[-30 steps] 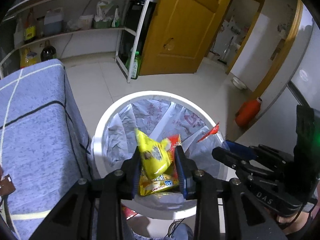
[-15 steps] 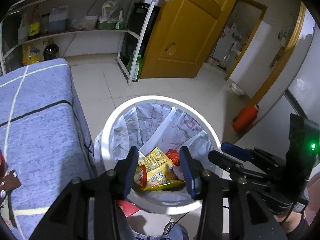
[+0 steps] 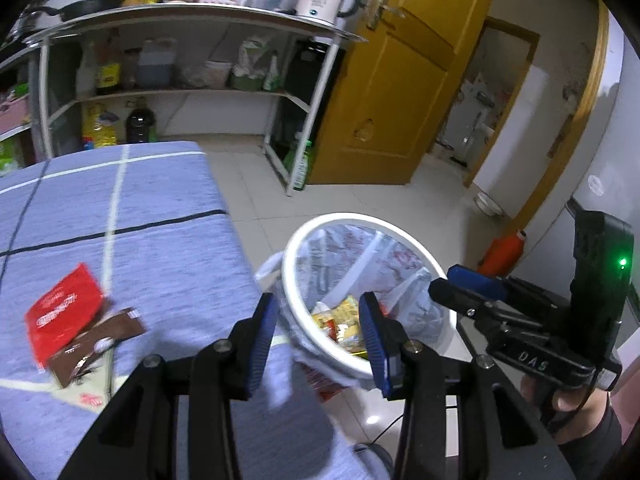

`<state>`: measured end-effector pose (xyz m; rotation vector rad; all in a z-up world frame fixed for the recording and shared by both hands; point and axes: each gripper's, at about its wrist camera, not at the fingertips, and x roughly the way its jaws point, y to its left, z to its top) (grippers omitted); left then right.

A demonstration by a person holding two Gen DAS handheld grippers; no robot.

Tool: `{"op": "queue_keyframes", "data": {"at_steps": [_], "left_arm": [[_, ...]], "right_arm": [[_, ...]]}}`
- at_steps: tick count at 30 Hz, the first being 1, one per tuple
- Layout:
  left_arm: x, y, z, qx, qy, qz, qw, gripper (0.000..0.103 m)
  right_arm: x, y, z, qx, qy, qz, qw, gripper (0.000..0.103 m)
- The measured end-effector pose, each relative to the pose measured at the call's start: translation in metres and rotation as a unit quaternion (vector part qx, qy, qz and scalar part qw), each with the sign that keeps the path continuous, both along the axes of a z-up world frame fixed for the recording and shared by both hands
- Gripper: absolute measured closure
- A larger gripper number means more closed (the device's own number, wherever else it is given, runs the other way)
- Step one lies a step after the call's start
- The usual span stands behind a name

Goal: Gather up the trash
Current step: 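Grasp the red snack bag with the left tool while the right tool grasps the brown wrapper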

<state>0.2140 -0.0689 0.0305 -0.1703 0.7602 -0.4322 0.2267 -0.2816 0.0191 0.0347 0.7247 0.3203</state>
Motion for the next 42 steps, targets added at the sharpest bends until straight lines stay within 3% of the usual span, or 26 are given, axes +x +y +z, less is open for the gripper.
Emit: {"op": "queue_keyframes", "data": {"at_steps": [11, 22, 32, 42], "left_arm": [[-0.017, 0.092, -0.001, 0.021, -0.01, 0.08, 0.9965, 0.059], [-0.034, 0.175, -0.015, 0.01, 0.002, 0.147, 0.989, 0.059], [-0.046, 0.22, -0.031, -0.006, 0.02, 0.182, 0.983, 0.059], [-0.051, 0.237, -0.042, -0.014, 0.037, 0.189, 0.9812, 0.058]], "right_arm": [[-0.001, 0.092, 0.008, -0.022, -0.022, 0.13, 0.991, 0.061], [0.014, 0.178, -0.021, -0.066, -0.001, 0.222, 0.973, 0.061], [0.03, 0.24, -0.052, -0.137, 0.005, 0.296, 0.945, 0.061], [0.037, 0.263, -0.056, -0.176, -0.015, 0.338, 0.924, 0.061]]}}
